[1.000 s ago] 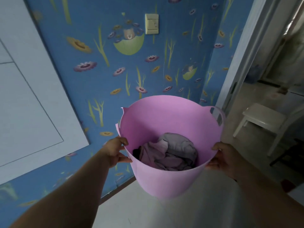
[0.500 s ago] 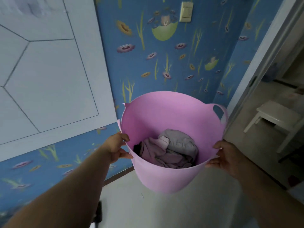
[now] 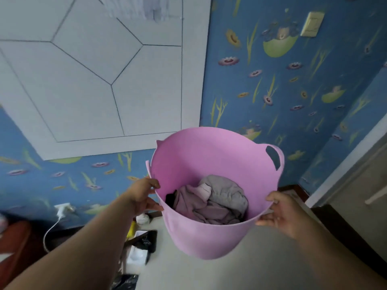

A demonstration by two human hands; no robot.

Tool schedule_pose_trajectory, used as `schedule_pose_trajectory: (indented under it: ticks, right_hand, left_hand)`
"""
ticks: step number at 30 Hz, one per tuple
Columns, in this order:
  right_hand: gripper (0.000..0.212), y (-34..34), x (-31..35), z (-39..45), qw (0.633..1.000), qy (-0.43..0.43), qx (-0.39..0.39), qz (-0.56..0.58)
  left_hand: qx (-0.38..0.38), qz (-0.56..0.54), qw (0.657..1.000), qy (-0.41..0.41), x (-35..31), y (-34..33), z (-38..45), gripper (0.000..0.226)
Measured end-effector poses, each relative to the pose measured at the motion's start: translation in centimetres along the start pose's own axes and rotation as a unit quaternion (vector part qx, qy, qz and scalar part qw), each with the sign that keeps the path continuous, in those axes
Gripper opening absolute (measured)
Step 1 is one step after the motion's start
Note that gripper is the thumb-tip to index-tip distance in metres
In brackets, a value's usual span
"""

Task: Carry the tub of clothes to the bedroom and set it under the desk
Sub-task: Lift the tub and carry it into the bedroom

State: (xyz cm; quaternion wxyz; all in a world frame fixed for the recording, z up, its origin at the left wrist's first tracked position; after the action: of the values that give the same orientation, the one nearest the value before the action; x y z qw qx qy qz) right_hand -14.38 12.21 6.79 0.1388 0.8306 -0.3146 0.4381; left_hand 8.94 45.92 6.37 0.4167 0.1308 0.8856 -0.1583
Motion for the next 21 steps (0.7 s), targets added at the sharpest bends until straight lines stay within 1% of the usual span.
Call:
schedule_pose_trajectory:
  ticks: [1, 5, 9, 11, 12, 15, 18, 19, 21]
  right_hand:
    - [0.011, -0.9, 0.1, 0.2, 1.0, -0.003, 0.013, -0.008]
    - [0.035, -6.3, 1.1, 1.3, 0.995, 0.0, 0.087, -0.054]
    - [0.044, -12.4, 2.0, 1.4, 0.985, 0.011, 0.154, -0.084]
    - [0.043, -15.4, 2.6, 1.1, 0.978, 0.02, 0.184, -0.092]
    - [0.038, -19.7, 2.2, 0.2, 0.965, 0.015, 0.227, -0.129]
    - [0.026, -24.3, 2.9, -1.3, 0.949, 0.024, 0.273, -0.157]
    - [0.03, -27.0, 3.5, -1.7, 0.939, 0.021, 0.305, -0.155]
    - [0.032, -28.7, 3.4, -2.1, 0.932, 0.021, 0.32, -0.171]
    - [0.037, -33.6, 2.3, -3.9, 0.908, 0.017, 0.363, -0.208]
  left_hand:
    - [-0.013, -0.005, 1.0, -0.002, 0.2, 1.0, -0.5, 0.043]
    - [-0.077, -0.052, 0.995, -0.031, 1.1, 6.0, -3.9, 0.043]
    - [-0.149, -0.096, 0.983, -0.048, 2.0, 11.2, -8.1, 0.042]
    - [-0.177, -0.112, 0.976, -0.057, 2.6, 13.3, -10.4, 0.043]
    - [-0.226, -0.149, 0.96, -0.072, 4.1, 16.2, -13.9, 0.043]
    - [-0.266, -0.184, 0.941, -0.102, 5.0, 18.9, -17.3, 0.045]
    - [-0.272, -0.181, 0.938, -0.111, 3.9, 19.7, -19.6, 0.048]
    - [-0.281, -0.185, 0.934, -0.117, 4.1, 20.6, -21.0, 0.049]
    - [-0.327, -0.218, 0.911, -0.128, 5.6, 23.6, -24.9, 0.053]
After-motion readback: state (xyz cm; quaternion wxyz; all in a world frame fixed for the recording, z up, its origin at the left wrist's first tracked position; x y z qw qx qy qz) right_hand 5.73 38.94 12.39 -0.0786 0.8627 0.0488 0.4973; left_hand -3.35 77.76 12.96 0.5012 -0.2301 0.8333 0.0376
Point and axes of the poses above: each hand's wrist, its own z-axis towards the middle knuckle, its own y-axis out of the back of the hand, x = y × z, the point moved 7 cm from there along z, towards the middle knuckle, and after that the axes turned 5 degrees about -z, right-handed, at the moved point
